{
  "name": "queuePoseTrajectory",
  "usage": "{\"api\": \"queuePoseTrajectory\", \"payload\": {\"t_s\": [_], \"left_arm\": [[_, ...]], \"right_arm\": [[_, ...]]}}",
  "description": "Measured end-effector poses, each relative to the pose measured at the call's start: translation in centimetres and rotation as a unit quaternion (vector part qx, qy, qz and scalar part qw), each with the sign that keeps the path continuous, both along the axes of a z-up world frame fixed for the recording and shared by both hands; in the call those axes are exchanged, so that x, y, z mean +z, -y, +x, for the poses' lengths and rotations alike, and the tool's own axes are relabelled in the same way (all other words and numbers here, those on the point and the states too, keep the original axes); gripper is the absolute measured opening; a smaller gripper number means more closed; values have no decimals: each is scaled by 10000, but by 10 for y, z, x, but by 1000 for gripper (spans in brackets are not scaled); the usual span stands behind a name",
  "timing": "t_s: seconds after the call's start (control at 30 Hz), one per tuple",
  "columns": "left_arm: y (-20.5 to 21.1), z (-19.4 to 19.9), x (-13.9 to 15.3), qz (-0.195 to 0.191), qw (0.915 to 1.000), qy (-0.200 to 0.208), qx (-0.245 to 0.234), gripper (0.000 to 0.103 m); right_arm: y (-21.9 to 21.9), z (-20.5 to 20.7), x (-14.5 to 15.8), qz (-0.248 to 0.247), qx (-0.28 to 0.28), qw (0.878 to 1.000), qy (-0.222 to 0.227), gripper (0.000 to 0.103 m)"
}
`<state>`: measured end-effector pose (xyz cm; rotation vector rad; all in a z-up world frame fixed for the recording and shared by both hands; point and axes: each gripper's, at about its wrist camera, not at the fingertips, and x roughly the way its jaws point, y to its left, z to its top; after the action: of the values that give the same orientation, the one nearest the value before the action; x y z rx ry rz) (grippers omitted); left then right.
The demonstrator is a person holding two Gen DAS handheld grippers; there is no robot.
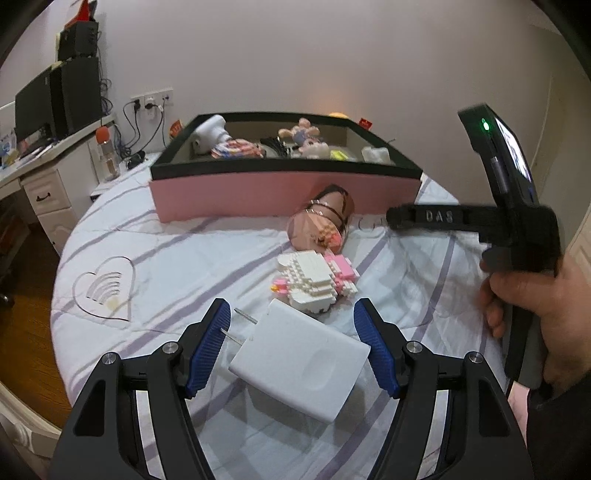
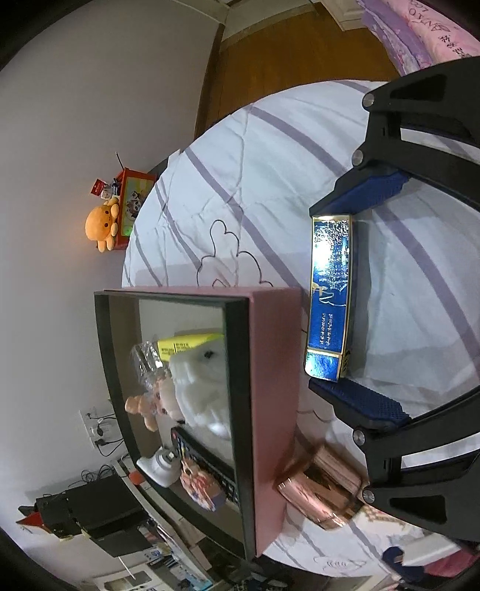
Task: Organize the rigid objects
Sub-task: 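Grasp the white power bank with the left gripper while the right grasps the blue battery pack, then carry the power bank and battery pack into the box and open both grippers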
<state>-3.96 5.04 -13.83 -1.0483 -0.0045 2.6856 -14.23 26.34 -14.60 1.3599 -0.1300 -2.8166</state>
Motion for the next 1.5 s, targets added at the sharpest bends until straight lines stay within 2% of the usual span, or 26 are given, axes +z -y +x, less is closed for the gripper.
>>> {"api": "queuePoseTrajectory", "payload": {"t_s": [0.37,0.67,0.87,1.0,1.17,1.37,1.5], "left_arm": [[22,-5,34,63,9999,-122,104,71],[42,-29,76,125,9989,-434,138,71],[45,-67,110,146,9976,-676,68,71],[40,-102,122,144,9972,-736,-2,71],[27,-163,116,76,9982,-585,-106,71],[14,-236,84,4,9997,-120,-207,71],[8,-262,63,-54,9993,190,-330,71]], "right_arm": [[17,34,36,-191,140,9994,-238,84],[31,47,94,-251,349,9965,-722,84],[39,28,127,-180,461,9937,-1009,84],[42,2,136,-118,513,9931,-1045,84],[47,-60,127,-161,623,9946,-819,84],[44,-125,90,-323,588,9972,-315,84],[41,-145,66,-212,513,9984,-65,84]]}}
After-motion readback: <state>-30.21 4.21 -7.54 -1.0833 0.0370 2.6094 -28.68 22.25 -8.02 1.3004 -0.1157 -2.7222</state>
